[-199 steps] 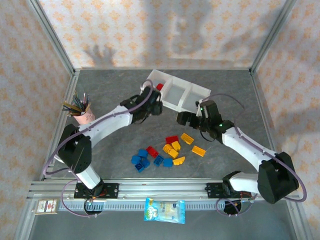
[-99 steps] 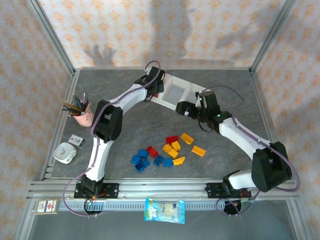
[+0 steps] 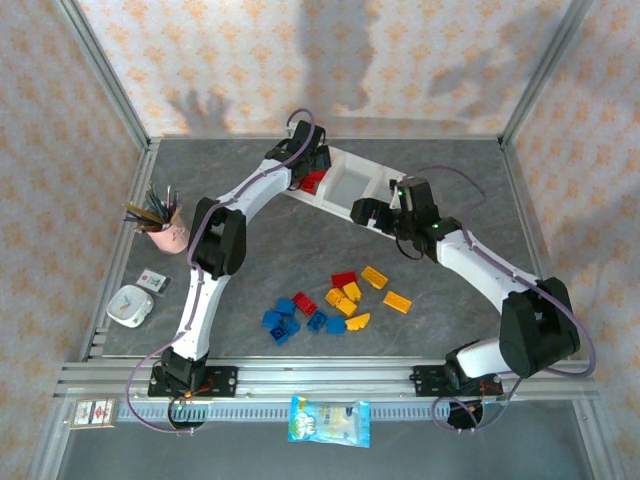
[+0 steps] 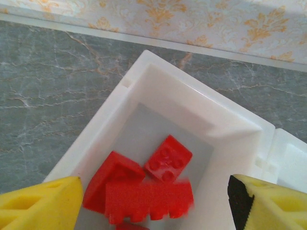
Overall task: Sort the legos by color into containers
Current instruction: Place the lego in the container, then pick up the lego from the middle-left of the table.
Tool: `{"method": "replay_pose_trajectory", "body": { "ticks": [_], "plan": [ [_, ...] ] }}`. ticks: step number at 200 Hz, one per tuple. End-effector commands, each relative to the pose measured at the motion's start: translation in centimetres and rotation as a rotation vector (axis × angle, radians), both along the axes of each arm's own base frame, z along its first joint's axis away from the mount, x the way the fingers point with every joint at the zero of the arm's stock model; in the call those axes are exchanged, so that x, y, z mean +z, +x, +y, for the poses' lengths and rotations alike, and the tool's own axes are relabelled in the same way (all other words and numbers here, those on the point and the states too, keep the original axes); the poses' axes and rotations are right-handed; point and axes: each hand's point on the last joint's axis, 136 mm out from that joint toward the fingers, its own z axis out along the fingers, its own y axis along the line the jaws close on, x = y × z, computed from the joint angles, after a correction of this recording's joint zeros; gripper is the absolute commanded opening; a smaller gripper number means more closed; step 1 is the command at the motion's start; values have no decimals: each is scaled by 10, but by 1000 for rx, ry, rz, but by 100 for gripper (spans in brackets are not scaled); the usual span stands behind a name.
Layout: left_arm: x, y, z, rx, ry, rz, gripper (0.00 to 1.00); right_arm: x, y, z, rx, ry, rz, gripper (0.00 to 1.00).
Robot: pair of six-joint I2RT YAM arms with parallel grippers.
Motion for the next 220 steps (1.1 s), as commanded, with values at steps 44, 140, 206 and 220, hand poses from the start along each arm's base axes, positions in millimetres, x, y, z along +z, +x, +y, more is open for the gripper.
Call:
{"method": "replay_pose_trajectory", "body": {
  "ticks": [44,140,206,220],
  "plan": [
    [49,-66,-18,-160,-25,1,83,24,-20,-6,26,14,-31,100],
    [6,-239,-45,-464,46,156,82,-32,-68,-42,-44,-53,168,100],
    [-35,-283,-90,-592,65,272,83,-46,-77,-47,-73,-43,189,100],
    [-40,-287,-96,-577,68,285,85,-46,-78,-49,-79,-48,190,100]
  ]
}}
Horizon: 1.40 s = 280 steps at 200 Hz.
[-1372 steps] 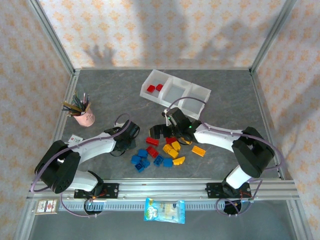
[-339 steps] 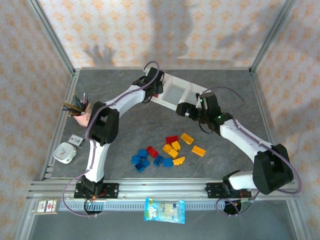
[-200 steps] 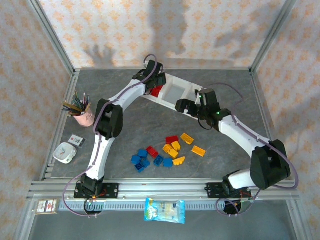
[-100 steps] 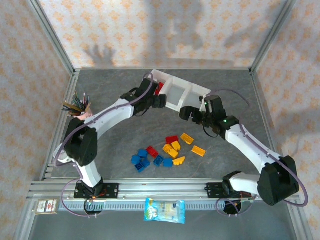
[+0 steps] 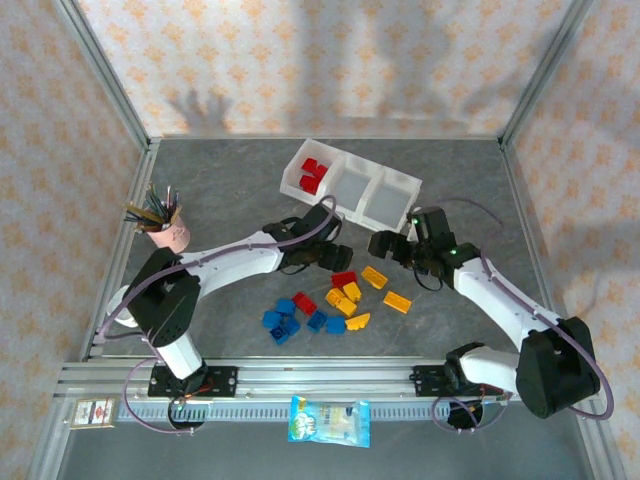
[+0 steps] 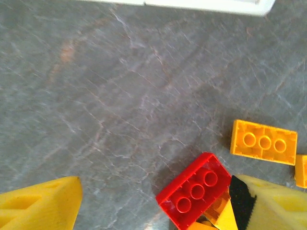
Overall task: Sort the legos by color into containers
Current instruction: Pick up the lego from the middle-left of the table.
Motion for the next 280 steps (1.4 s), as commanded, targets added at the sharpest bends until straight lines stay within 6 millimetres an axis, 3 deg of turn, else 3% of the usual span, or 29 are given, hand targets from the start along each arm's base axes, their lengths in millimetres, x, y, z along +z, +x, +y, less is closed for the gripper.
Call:
{"method": "replay_pose_trajectory", "body": {
  "ticks": [1,67,148,166,168,193,280],
  "plan": [
    [-10,-4,-9,21,10,37,85,1,-2,-7,-33,-6,-8,100],
    [-33,-11,-23,205,-25,118,88,-4,-6,-13,-51,-8,-4,100],
    [-52,-16,-35,230,-3,150,88,-7,-7,-13,-45,10,-14,100],
    [-52,-19,-39,224,-15,154,87,-9,-7,-13,-40,5,-15,100],
    [-62,-20,-38,226,7,168,87,-9,-7,-13,-39,5,-15,100],
    [-72,-24,-35,234,41,173,85,-10,-7,-14,-36,-1,-14,100],
    [-84,-20,-32,271,57,169,73,-12,-6,-13,-27,13,-16,100]
  ]
}}
